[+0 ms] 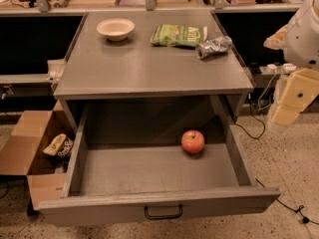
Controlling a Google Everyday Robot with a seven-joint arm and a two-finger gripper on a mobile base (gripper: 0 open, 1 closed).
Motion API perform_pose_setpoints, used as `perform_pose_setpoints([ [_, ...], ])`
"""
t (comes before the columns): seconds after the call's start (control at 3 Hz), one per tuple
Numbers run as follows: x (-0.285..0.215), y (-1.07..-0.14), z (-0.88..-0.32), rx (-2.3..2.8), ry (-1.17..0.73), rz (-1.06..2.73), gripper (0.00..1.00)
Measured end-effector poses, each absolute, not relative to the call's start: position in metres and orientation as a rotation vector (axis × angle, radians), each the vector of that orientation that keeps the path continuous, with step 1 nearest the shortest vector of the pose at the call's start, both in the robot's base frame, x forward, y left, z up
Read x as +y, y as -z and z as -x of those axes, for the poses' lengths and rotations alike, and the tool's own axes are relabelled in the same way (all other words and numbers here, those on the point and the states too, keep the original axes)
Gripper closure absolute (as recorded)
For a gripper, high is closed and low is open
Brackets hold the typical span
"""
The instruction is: Pick apple from bottom drawer and place on counter
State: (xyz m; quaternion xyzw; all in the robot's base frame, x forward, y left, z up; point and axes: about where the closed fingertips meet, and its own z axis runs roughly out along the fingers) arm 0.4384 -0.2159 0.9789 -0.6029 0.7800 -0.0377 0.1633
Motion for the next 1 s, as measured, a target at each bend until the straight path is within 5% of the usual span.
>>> perform_pose_setpoints([
  [1.0,-0.232,-0.895,-0.452,2.287,0.048,1.748,0.00],
])
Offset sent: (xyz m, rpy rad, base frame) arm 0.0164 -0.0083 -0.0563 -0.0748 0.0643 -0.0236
